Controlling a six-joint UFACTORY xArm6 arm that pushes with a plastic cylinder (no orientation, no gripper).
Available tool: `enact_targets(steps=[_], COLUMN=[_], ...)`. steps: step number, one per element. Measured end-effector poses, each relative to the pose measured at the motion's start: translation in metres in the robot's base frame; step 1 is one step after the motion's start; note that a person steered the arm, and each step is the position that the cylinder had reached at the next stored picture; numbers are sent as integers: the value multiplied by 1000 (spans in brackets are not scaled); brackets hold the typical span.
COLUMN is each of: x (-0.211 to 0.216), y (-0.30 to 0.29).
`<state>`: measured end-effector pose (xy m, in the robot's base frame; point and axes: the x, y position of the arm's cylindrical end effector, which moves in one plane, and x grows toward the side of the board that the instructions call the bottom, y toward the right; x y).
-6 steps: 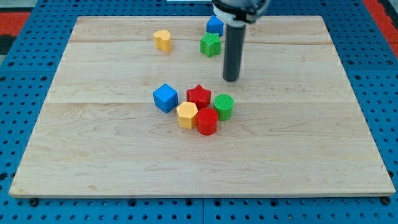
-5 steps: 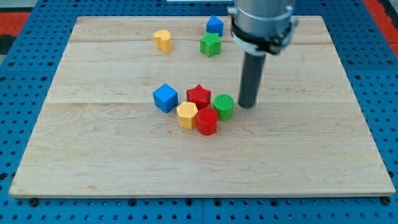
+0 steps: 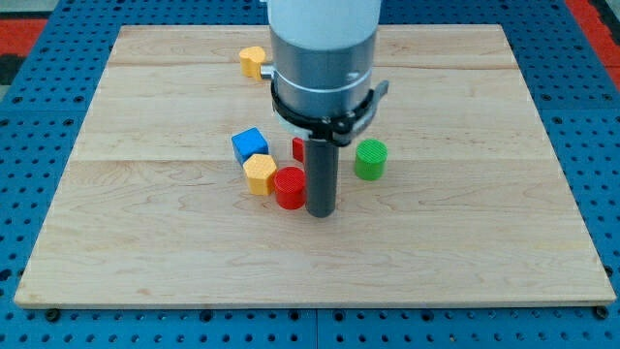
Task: Move the green circle top to the red star
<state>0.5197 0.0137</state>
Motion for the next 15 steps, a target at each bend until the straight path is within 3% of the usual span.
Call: enact_targets(steps=[2, 4, 5, 6, 8, 10, 12, 14, 15], x=[-7, -61, -79, -47, -53, -86, -129, -126, -90], y=[34, 97, 97, 110, 27, 77, 40, 29, 43])
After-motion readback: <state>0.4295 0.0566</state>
